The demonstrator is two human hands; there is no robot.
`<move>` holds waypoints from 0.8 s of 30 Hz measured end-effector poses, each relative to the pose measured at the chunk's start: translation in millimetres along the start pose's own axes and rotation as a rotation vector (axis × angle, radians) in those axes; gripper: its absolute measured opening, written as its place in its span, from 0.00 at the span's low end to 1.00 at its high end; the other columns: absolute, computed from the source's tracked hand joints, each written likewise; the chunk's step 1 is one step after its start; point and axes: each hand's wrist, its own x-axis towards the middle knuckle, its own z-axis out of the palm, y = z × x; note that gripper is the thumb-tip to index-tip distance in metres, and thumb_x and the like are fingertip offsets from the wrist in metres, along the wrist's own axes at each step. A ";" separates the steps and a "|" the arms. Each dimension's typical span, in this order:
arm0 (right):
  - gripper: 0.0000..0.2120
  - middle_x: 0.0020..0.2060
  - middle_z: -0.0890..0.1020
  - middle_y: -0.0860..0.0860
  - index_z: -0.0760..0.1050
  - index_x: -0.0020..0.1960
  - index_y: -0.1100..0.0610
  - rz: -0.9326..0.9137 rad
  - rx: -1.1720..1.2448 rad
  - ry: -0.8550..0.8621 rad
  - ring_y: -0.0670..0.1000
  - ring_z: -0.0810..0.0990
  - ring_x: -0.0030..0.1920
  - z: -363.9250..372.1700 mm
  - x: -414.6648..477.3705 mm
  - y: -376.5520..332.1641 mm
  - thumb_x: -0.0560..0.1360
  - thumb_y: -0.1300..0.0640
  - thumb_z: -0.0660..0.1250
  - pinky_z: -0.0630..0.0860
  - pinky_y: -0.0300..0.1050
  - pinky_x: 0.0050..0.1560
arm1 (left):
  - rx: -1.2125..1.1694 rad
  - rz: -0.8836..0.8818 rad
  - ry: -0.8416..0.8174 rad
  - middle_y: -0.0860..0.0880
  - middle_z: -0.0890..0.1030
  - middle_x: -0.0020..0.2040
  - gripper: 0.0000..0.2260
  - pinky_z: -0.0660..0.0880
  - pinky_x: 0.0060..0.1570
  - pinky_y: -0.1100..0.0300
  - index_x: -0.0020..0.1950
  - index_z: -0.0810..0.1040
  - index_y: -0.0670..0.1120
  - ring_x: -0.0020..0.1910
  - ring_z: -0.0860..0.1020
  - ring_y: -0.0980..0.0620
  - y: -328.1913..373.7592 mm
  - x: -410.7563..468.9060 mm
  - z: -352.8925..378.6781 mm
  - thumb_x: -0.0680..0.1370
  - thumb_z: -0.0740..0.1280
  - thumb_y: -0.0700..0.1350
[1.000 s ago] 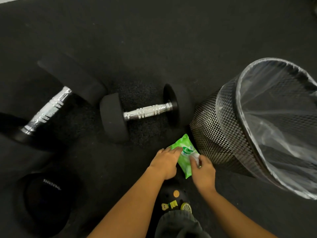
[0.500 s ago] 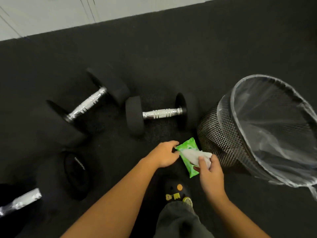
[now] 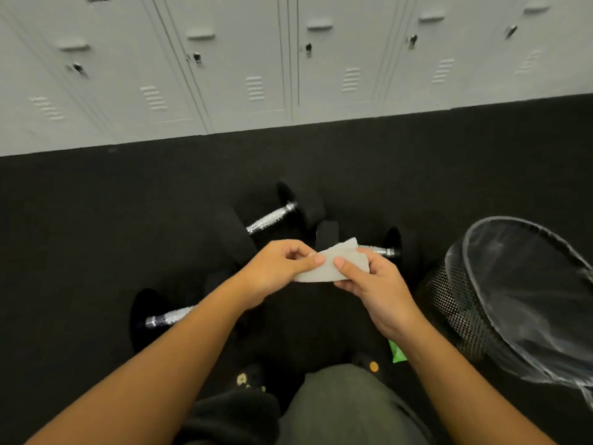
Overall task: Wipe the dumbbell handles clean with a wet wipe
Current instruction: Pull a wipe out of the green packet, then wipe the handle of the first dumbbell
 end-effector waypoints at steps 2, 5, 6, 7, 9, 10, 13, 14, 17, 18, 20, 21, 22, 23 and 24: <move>0.06 0.48 0.83 0.56 0.78 0.51 0.57 -0.015 -0.037 -0.067 0.52 0.81 0.51 19.7 -7.2 -17.1 0.75 0.60 0.66 0.78 0.47 0.51 | -0.020 0.032 0.076 0.45 0.80 0.44 0.06 0.74 0.45 0.60 0.46 0.81 0.46 0.42 0.77 0.52 4.7 -28.4 -14.9 0.74 0.69 0.48; 0.06 0.45 0.83 0.53 0.79 0.51 0.57 -0.039 -0.128 -0.165 0.48 0.81 0.46 48.3 -19.8 -43.0 0.75 0.58 0.67 0.77 0.42 0.44 | -0.055 0.085 0.184 0.45 0.79 0.43 0.06 0.72 0.42 0.63 0.45 0.81 0.46 0.41 0.76 0.53 10.8 -69.1 -32.2 0.75 0.68 0.48; 0.07 0.44 0.82 0.52 0.79 0.51 0.57 -0.041 -0.157 -0.198 0.48 0.80 0.44 56.9 -24.4 -50.9 0.75 0.56 0.67 0.76 0.41 0.43 | -0.065 0.100 0.214 0.46 0.79 0.43 0.07 0.72 0.42 0.63 0.45 0.81 0.45 0.40 0.76 0.54 12.7 -81.8 -36.3 0.75 0.68 0.48; 0.08 0.43 0.82 0.52 0.79 0.50 0.57 -0.040 -0.186 -0.227 0.47 0.80 0.42 65.2 -29.0 -58.3 0.75 0.54 0.67 0.76 0.41 0.42 | -0.076 0.116 0.246 0.46 0.79 0.43 0.07 0.72 0.42 0.63 0.46 0.81 0.45 0.40 0.76 0.54 14.6 -94.2 -40.0 0.76 0.68 0.48; 0.11 0.41 0.81 0.52 0.78 0.50 0.57 -0.041 -0.251 -0.280 0.47 0.79 0.39 81.0 -37.1 -72.8 0.75 0.51 0.66 0.76 0.41 0.42 | -0.092 0.151 0.328 0.46 0.79 0.42 0.08 0.72 0.41 0.63 0.47 0.81 0.43 0.40 0.75 0.53 18.6 -115.8 -48.3 0.76 0.68 0.48; 0.12 0.41 0.80 0.52 0.78 0.50 0.58 -0.044 -0.283 -0.303 0.46 0.79 0.39 88.3 -40.6 -79.1 0.75 0.49 0.66 0.76 0.42 0.42 | -0.094 0.171 0.379 0.47 0.79 0.41 0.08 0.72 0.39 0.64 0.46 0.81 0.43 0.39 0.75 0.54 19.8 -125.2 -52.0 0.75 0.69 0.47; 0.14 0.44 0.81 0.52 0.78 0.51 0.57 -0.052 -0.341 -0.325 0.47 0.80 0.42 106.9 -47.7 -92.3 0.76 0.47 0.64 0.79 0.43 0.45 | -0.126 0.223 0.542 0.53 0.81 0.37 0.07 0.72 0.33 0.70 0.43 0.80 0.42 0.34 0.77 0.61 22.1 -145.8 -60.7 0.73 0.71 0.46; 0.13 0.46 0.81 0.53 0.77 0.52 0.56 -0.043 -0.332 -0.320 0.48 0.81 0.45 112.9 -49.1 -95.0 0.76 0.48 0.64 0.80 0.44 0.48 | -0.139 0.230 0.592 0.54 0.81 0.36 0.07 0.72 0.33 0.70 0.43 0.80 0.42 0.33 0.78 0.61 23.2 -150.6 -63.0 0.73 0.71 0.46; 0.11 0.53 0.80 0.55 0.75 0.55 0.56 0.025 -0.183 -0.327 0.52 0.80 0.53 130.0 -49.2 -98.6 0.77 0.51 0.64 0.79 0.49 0.53 | -0.152 0.242 0.702 0.51 0.80 0.35 0.06 0.72 0.36 0.65 0.43 0.79 0.44 0.35 0.76 0.57 27.8 -157.4 -67.6 0.73 0.71 0.46; 0.10 0.54 0.79 0.56 0.74 0.56 0.57 0.049 -0.097 -0.351 0.53 0.79 0.55 135.8 -48.6 -99.3 0.77 0.53 0.64 0.79 0.50 0.53 | -0.151 0.242 0.720 0.50 0.79 0.37 0.06 0.72 0.38 0.63 0.43 0.78 0.45 0.36 0.76 0.55 28.8 -158.1 -68.8 0.74 0.70 0.47; 0.10 0.55 0.79 0.57 0.72 0.58 0.58 0.085 0.072 -0.414 0.54 0.79 0.56 147.1 -46.2 -101.2 0.77 0.58 0.63 0.78 0.52 0.54 | -0.150 0.224 0.754 0.48 0.79 0.41 0.06 0.73 0.43 0.59 0.43 0.78 0.46 0.40 0.76 0.53 28.5 -159.3 -70.7 0.75 0.69 0.48; 0.11 0.56 0.79 0.57 0.71 0.59 0.58 0.096 0.137 -0.448 0.54 0.79 0.57 152.4 -44.1 -102.3 0.77 0.60 0.63 0.77 0.53 0.55 | -0.155 0.214 0.772 0.47 0.79 0.42 0.07 0.73 0.44 0.58 0.44 0.78 0.45 0.41 0.76 0.52 27.3 -160.0 -71.8 0.76 0.68 0.49; 0.12 0.57 0.79 0.58 0.70 0.60 0.59 0.105 0.185 -0.480 0.55 0.78 0.58 158.1 -41.8 -103.2 0.77 0.61 0.62 0.76 0.54 0.56 | -0.167 0.201 0.790 0.47 0.79 0.43 0.08 0.73 0.45 0.57 0.44 0.78 0.45 0.42 0.75 0.52 25.8 -161.1 -72.8 0.76 0.67 0.49; 0.12 0.57 0.79 0.58 0.69 0.59 0.59 0.110 0.209 -0.510 0.55 0.78 0.58 162.7 -39.9 -103.6 0.77 0.62 0.62 0.75 0.55 0.57 | -0.188 0.184 0.812 0.48 0.78 0.42 0.09 0.74 0.46 0.56 0.44 0.77 0.44 0.42 0.75 0.52 23.7 -162.0 -74.0 0.77 0.66 0.50; 0.10 0.56 0.80 0.58 0.69 0.58 0.58 0.112 0.214 -0.542 0.56 0.78 0.58 167.5 -38.2 -103.3 0.76 0.63 0.62 0.75 0.55 0.58 | -0.216 0.171 0.835 0.48 0.77 0.41 0.10 0.74 0.45 0.56 0.44 0.77 0.44 0.41 0.75 0.52 22.4 -163.1 -75.5 0.77 0.66 0.50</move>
